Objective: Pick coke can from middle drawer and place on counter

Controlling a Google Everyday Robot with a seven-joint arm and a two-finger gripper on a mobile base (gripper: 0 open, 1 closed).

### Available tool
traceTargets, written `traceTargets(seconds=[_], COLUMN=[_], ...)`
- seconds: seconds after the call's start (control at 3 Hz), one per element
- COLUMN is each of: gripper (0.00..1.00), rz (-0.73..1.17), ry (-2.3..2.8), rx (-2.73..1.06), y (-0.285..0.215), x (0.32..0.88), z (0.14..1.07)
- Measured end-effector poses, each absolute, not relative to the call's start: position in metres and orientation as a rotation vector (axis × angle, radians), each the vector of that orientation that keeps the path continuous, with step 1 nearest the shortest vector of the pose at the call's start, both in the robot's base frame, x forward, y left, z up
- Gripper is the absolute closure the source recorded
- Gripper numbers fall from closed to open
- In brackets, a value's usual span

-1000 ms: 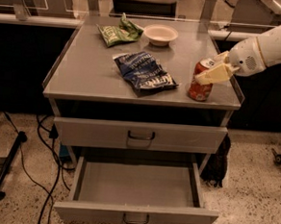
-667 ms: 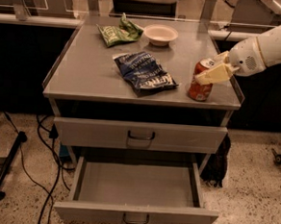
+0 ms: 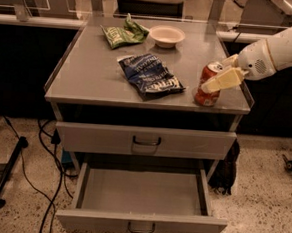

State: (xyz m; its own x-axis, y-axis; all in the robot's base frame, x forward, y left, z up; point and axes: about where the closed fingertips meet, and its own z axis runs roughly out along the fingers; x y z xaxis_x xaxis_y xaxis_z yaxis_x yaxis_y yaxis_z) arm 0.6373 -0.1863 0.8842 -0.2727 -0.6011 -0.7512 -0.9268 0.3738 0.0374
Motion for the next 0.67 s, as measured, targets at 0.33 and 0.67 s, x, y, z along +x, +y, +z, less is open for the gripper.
traceTargets(seconds=[0.33, 0.67], gripper=[0.0, 0.0], rz=[0.64, 0.64], ry=[1.983, 1.983], rx=[-1.314, -1.314], y=[-0.1862, -0.1862], x=[0.6373, 0.6373], z=[0.8842, 0.8841])
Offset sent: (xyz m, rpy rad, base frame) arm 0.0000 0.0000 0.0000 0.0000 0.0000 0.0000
